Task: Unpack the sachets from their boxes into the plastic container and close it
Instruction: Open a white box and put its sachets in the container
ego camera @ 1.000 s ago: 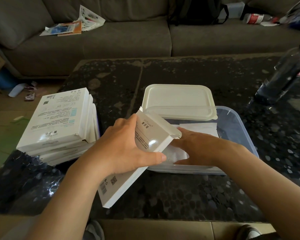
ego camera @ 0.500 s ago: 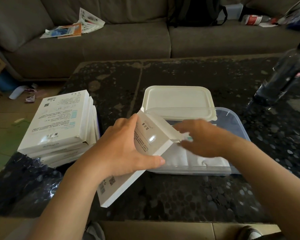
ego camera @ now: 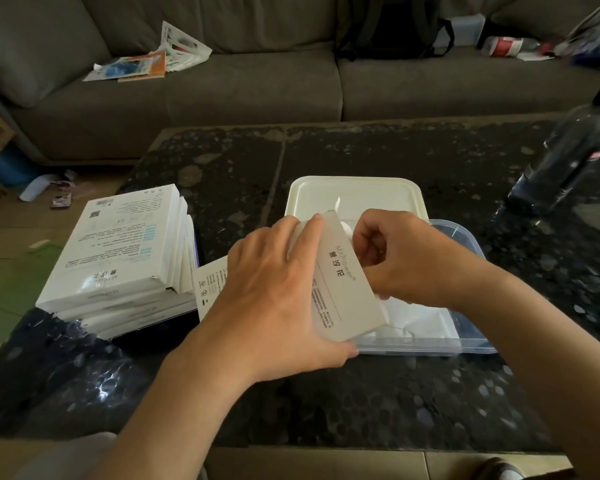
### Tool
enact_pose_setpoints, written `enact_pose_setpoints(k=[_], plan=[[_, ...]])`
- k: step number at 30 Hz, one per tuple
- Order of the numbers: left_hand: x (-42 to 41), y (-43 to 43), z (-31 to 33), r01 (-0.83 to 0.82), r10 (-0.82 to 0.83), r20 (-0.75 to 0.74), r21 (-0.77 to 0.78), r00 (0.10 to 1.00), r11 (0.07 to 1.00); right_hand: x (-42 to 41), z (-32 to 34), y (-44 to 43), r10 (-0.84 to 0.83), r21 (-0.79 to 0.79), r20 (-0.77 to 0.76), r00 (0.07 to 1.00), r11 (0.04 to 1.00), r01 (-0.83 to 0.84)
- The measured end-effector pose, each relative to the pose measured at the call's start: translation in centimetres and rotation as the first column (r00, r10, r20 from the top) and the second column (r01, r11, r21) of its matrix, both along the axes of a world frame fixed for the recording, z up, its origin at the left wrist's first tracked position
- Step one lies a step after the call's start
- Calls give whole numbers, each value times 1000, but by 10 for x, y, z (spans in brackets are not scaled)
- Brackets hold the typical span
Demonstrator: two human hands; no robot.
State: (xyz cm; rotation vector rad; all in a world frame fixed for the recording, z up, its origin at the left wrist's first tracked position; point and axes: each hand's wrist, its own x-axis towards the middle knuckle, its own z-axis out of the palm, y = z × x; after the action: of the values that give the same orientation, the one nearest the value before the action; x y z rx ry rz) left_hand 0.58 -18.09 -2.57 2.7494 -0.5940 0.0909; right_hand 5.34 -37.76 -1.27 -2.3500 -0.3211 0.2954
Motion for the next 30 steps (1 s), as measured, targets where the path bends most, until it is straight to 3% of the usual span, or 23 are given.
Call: enact_pose_setpoints(k=[4,7,13,23,30], plan=[[-1,-6,-7,-4,1,66,37,998,999,1,-4,1,14,-85,22,1000,996,-12],[0,-6,-10,-16,11,90,52,996,999,2,-5,0,10,-61,0,1000,998,-10],[4,-3,-10,-41,36,71,69,997,997,3,-3,-4,-26,86,-52,998,996,31],[8,1,-8,-81,82,-34,36,996,996,7,9,-20,-223,315,-163,961,911,265],[11,5,-8,-112,131,-226,94,965,989,8,23,-47,-225,580,-214,950,754,309]])
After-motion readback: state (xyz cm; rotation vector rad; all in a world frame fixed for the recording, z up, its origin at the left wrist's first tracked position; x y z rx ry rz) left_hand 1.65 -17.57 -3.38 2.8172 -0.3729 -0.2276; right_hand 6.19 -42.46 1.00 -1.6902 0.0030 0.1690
